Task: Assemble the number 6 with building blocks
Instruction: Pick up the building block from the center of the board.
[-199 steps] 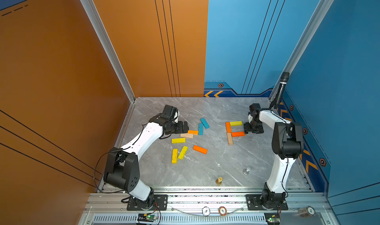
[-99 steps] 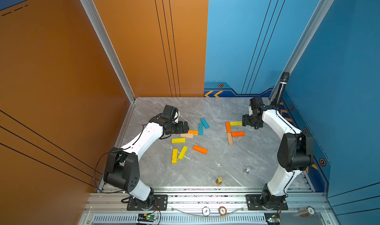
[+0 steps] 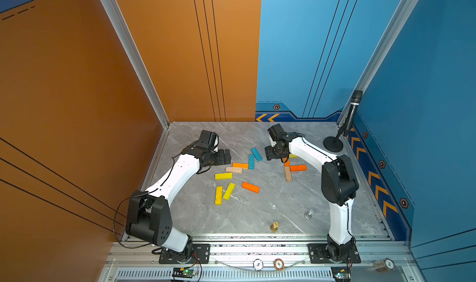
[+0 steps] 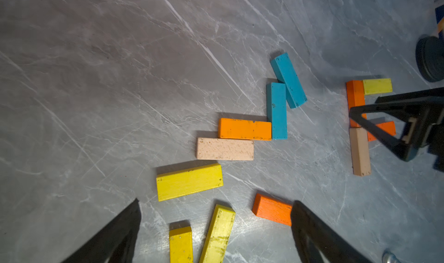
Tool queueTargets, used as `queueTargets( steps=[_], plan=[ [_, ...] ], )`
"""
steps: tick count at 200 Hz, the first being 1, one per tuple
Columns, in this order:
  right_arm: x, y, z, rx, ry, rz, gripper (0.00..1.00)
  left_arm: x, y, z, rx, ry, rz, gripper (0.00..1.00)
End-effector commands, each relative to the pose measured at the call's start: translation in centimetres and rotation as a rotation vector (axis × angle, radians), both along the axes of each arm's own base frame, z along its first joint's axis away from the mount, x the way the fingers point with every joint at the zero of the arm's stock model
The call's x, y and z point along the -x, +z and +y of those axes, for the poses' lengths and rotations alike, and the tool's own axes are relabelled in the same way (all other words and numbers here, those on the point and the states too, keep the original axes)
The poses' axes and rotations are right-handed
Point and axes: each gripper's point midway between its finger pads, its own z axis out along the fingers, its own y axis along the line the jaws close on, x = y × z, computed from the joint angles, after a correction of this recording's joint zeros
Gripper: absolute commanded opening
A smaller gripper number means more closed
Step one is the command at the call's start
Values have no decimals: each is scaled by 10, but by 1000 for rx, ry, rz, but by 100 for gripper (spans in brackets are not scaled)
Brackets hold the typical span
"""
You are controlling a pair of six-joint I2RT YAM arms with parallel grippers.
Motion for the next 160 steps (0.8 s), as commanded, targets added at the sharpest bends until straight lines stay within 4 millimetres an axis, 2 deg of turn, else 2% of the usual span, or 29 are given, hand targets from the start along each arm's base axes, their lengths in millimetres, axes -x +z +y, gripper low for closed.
queueTargets(
  steps=[1, 21, 43, 97, 138, 160],
  plan=[
    [-11, -11, 16, 25, 21, 4, 66, -1, 8, 16, -15, 64, -14, 97],
    [-19, -21, 35, 39, 58, 4, 65, -2, 8, 19, -8, 72, -11, 97],
    [-26, -33, 46, 45, 78, 19, 62, -2, 8, 20, -6, 71, -11, 97],
    [-32, -58, 52, 87, 109, 60, 55, -2, 6, 19, -5, 65, -7, 97],
    [-31, -63, 55, 105, 127, 66, 43, -3, 6, 18, -2, 61, -3, 97],
    [-34, -48, 56, 98, 129, 47, 33, -3, 5, 18, -1, 60, -2, 97]
  ],
)
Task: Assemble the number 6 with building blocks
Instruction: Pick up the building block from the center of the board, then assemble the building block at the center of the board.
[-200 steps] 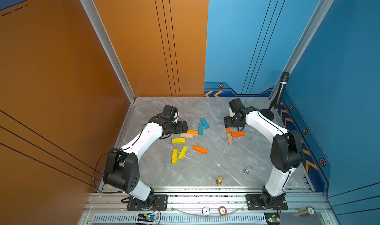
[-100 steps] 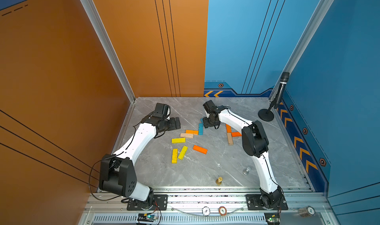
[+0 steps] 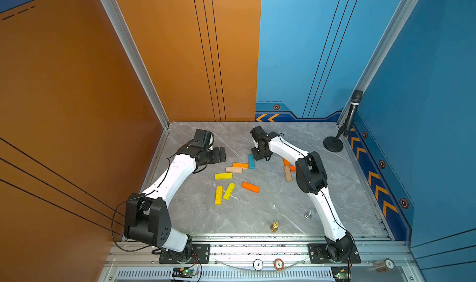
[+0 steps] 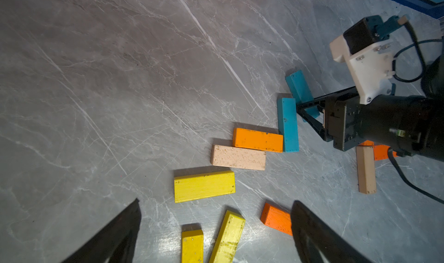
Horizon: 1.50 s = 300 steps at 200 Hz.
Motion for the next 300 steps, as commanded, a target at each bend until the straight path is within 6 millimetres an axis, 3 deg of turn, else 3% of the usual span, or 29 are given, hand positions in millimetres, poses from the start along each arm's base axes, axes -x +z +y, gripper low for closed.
queueTargets(
  steps=[1, 29, 52, 82, 100, 130, 162, 221, 300],
  plan=[
    [3, 9, -3, 36, 11, 1, 33, 1, 2, 2, -2, 6, 5, 97],
    [3, 51, -8, 7, -1, -55, 27, 2, 3, 1, 4, 3, 5, 97],
    [11, 90, -26, -23, -36, -94, 26, 2, 5, 0, 13, -1, 2, 97],
    [42, 129, -72, -31, -114, -136, 26, 4, 6, -5, 29, -10, 5, 97],
    [72, 131, -111, -3, -171, -120, 26, 5, 6, -9, 38, -22, 5, 97],
    [123, 118, -174, 49, -290, -75, 27, 5, 6, -14, 52, -33, 7, 97],
    [166, 91, -209, 50, -385, -1, 27, 4, 2, -16, 50, -39, 18, 97],
    [203, 50, -224, 53, -440, 95, 28, 6, -1, -20, 31, -52, 19, 97],
    [199, 16, -232, 61, -469, 163, 28, 7, 0, -23, 24, -61, 16, 97]
  ],
)
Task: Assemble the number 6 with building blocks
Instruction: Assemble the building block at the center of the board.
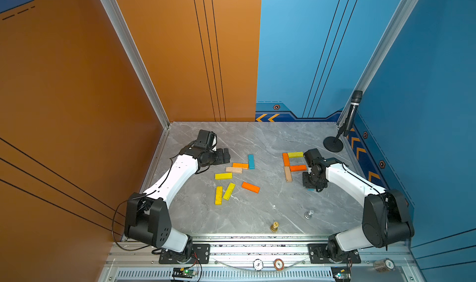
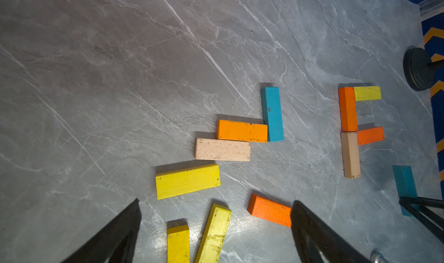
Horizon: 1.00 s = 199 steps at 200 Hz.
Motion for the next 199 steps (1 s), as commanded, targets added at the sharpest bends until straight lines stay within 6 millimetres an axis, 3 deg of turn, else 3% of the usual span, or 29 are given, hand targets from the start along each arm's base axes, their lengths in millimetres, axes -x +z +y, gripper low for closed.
queueTargets(
  steps=[1, 52, 85, 103, 199],
  plan=[
    [-2, -16, 4, -18, -9, 23, 28, 0, 0, -1, -7, -1, 6, 97],
    [-8, -27, -2, 25, -8, 56, 31, 0, -1, -1, -10, -4, 6, 97],
    [-11, -26, -4, 46, 1, 76, 50, 0, -2, 0, -14, -3, 6, 97],
    [-15, -23, -3, 43, 4, 71, 55, 0, -3, -1, -14, -4, 10, 97],
    [-24, -26, -6, 69, 31, 117, 38, -1, -7, -2, -12, -10, 22, 97]
  ],
)
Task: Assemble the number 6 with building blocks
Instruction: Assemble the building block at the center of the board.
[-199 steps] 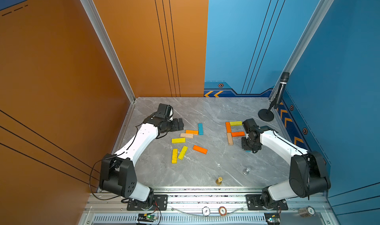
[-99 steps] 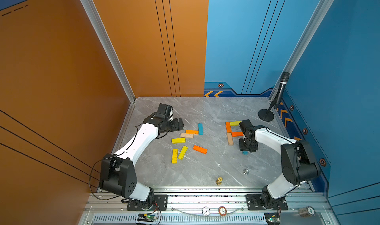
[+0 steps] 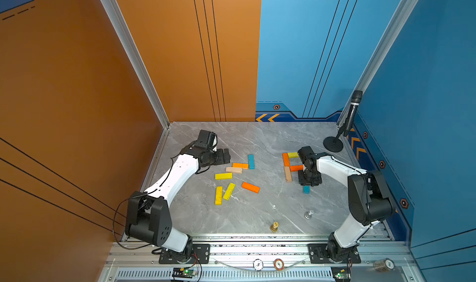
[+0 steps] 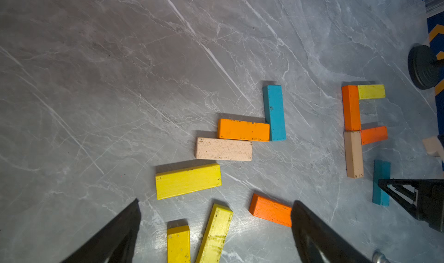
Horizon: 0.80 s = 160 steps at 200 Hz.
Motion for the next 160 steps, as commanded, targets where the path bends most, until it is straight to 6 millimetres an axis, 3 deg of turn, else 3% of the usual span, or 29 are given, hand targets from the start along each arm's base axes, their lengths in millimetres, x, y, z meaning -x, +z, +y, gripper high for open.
queueTargets(
  steps=[1, 60, 160],
  plan=[
    [-1, 3, -8, 33, 8, 24, 38, 0, -2, -2, -9, -10, 9, 97],
    [-12, 5, -13, 66, 35, 21, 30, -1, -7, -4, -11, -14, 21, 97],
    [-21, 2, -17, 84, 60, 6, 27, 1, -8, -11, -35, -46, 14, 98]
  ],
)
